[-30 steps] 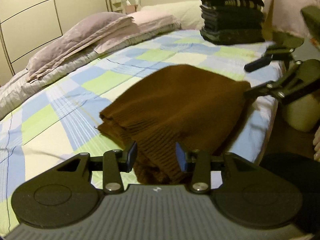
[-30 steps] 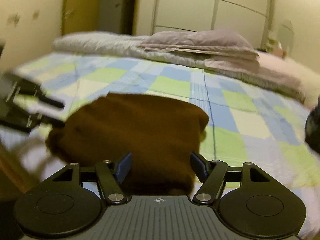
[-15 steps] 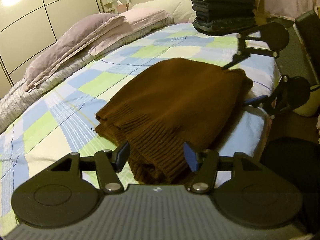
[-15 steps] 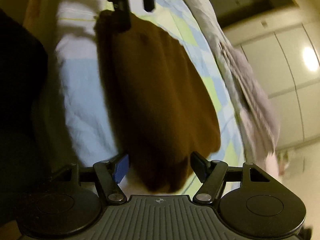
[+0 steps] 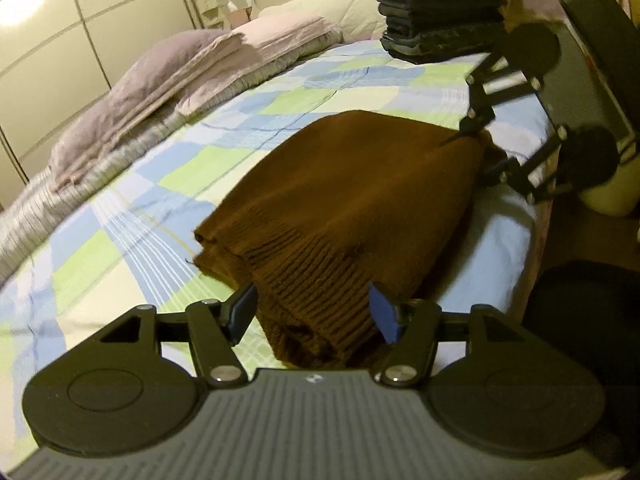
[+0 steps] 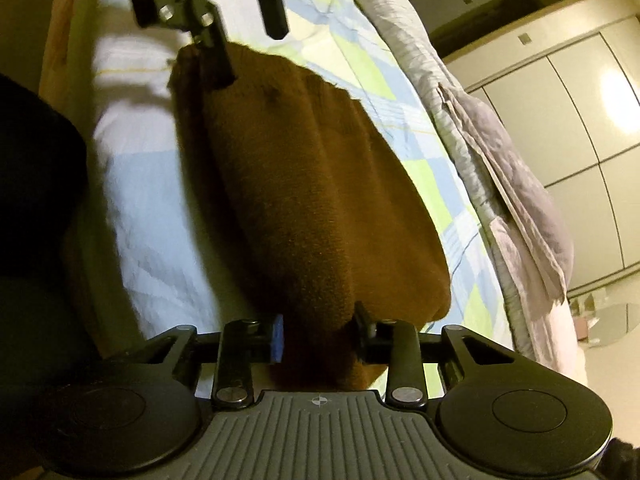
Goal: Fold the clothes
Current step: 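Grasp the folded vest with the right gripper while the left gripper grasps it too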
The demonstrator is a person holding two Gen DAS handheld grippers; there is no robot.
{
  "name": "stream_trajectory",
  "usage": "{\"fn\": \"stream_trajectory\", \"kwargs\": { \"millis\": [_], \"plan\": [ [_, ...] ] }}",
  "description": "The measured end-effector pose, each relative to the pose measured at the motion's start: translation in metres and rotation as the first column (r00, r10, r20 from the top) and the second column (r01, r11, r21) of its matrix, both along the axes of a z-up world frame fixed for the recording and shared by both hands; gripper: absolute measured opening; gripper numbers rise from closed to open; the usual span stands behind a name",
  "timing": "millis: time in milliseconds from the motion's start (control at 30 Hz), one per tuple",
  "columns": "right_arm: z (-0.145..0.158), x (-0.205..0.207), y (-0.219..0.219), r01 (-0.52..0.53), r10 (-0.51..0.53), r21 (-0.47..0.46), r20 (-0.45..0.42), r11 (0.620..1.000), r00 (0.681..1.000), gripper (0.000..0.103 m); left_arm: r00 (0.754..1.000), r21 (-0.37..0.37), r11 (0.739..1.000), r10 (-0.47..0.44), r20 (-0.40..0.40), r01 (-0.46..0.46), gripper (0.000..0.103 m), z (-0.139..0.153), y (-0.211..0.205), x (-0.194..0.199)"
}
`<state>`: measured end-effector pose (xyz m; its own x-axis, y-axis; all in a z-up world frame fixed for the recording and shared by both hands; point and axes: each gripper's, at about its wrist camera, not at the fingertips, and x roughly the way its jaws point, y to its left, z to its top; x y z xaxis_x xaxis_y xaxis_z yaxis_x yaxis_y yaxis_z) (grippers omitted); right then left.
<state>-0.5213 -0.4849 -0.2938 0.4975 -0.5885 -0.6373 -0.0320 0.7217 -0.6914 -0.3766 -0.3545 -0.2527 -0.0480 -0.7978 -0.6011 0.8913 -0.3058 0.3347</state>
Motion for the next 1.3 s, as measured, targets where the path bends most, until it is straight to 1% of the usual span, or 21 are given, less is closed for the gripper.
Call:
{"fn": "stream_trajectory", "kwargs": {
  "millis": [67, 100, 133, 233, 333, 433, 467, 500, 567, 600, 667, 700, 733, 767, 800, 833, 933, 1000, 1067, 1133, 1300],
  "plan": [
    [0.008, 0.001, -0.005, 0.018, -0.019, 0.034, 0.018, 0.999, 1.0, 0.03, 0.996, -0.033, 0.999, -0.037, 0.079, 0.04, 0.071, 0.001, 0.006, -0.008],
    [0.014, 0.002, -0.008, 0.031, -0.033, 0.06, 0.033, 0.998, 0.999, 0.03, 0.988, -0.059, 0.995, -0.071, 0.134, 0.08, 0.074, 0.0, 0.012, -0.015],
    [0.022, 0.003, -0.013, 0.047, -0.053, 0.097, 0.055, 0.994, 0.997, 0.029, 0.978, -0.077, 0.99, -0.104, 0.178, 0.119, 0.079, -0.001, 0.017, -0.022],
    [0.05, 0.009, -0.026, 0.081, -0.103, 0.191, 0.109, 0.978, 0.989, 0.028, 0.942, -0.085, 0.974, -0.177, 0.285, 0.209, 0.08, -0.007, 0.021, -0.042],
    [0.073, 0.015, -0.033, 0.085, -0.119, 0.233, 0.135, 0.969, 0.984, 0.028, 0.889, -0.063, 0.964, -0.214, 0.404, 0.26, 0.08, -0.022, 0.014, -0.063],
    [0.086, 0.018, -0.033, 0.081, -0.12, 0.251, 0.146, 0.965, 0.982, 0.028, 0.824, -0.034, 0.965, -0.202, 0.53, 0.258, 0.08, -0.042, -0.004, -0.074],
    [0.088, 0.017, -0.032, 0.08, -0.12, 0.253, 0.146, 0.964, 0.982, 0.028, 0.803, -0.025, 0.967, -0.197, 0.563, 0.255, 0.078, -0.047, -0.01, -0.076],
    [0.089, 0.016, -0.031, 0.079, -0.118, 0.252, 0.145, 0.965, 0.982, 0.028, 0.798, -0.02, 0.97, -0.188, 0.573, 0.243, 0.074, -0.05, -0.015, -0.075],
    [0.085, 0.011, -0.024, 0.074, -0.108, 0.237, 0.135, 0.969, 0.985, 0.028, 0.798, -0.006, 0.975, -0.178, 0.576, 0.222, 0.05, -0.051, -0.022, -0.071],
    [0.082, 0.009, -0.02, 0.07, -0.102, 0.228, 0.13, 0.971, 0.986, 0.028, 0.801, -0.002, 0.976, -0.177, 0.571, 0.217, 0.045, -0.05, -0.024, -0.068],
    [0.071, 0.003, -0.009, 0.055, -0.079, 0.196, 0.117, 0.979, 0.99, 0.03, 0.813, 0.001, 0.976, -0.181, 0.554, 0.217, 0.029, -0.047, -0.024, -0.063],
    [0.063, 0.001, -0.004, 0.05, -0.071, 0.176, 0.112, 0.983, 0.991, 0.04, 0.819, 0.001, 0.976, -0.185, 0.543, 0.219, 0.026, -0.046, -0.023, -0.06],
    [0.056, -0.002, 0.002, 0.049, -0.065, 0.148, 0.104, 0.988, 0.992, 0.054, 0.826, 0.005, 0.975, -0.191, 0.53, 0.222, 0.025, -0.044, -0.022, -0.058],
    [0.05, -0.004, 0.009, 0.049, -0.059, 0.109, 0.097, 0.993, 0.994, 0.062, 0.833, 0.006, 0.975, -0.194, 0.519, 0.224, 0.025, -0.043, -0.021, -0.057],
    [0.043, -0.006, 0.015, 0.045, -0.051, 0.069, 0.094, 0.997, 0.994, 0.073, 0.839, 0.006, 0.974, -0.198, 0.507, 0.226, 0.025, -0.042, -0.021, -0.055],
    [0.037, -0.008, 0.02, 0.039, -0.041, 0.03, 0.086, 0.999, 0.995, 0.077, 0.845, 0.009, 0.974, -0.2, 0.496, 0.226, 0.025, -0.041, -0.02, -0.054],
    [0.02, -0.011, 0.033, 0.01, -0.008, -0.066, 0.035, 0.998, 0.999, 0.078, 0.857, 0.003, 0.976, -0.194, 0.477, 0.219, 0.026, -0.04, -0.02, -0.054],
    [0.01, -0.009, 0.034, 0.005, -0.004, -0.091, 0.006, 0.996, 1.0, 0.077, 0.858, 0.0, 0.976, -0.191, 0.476, 0.217, 0.029, -0.038, -0.021, -0.056],
    [0.003, -0.008, 0.034, -0.005, 0.004, -0.094, -0.006, 0.996, 1.0, 0.077, 0.857, -0.004, 0.975, -0.192, 0.479, 0.22, 0.034, -0.038, -0.019, -0.058],
    [-0.004, -0.006, 0.033, -0.017, 0.015, -0.108, -0.015, 0.994, 1.0, 0.077, 0.86, -0.008, 0.975, -0.192, 0.473, 0.222, 0.034, -0.037, -0.018, -0.058],
    [-0.009, -0.005, 0.028, -0.017, 0.018, -0.112, 0.001, 0.994, 1.0, 0.077, 0.914, -0.019, 0.982, -0.166, 0.37, 0.186, 0.03, -0.021, -0.023, -0.047]
  ]
}}
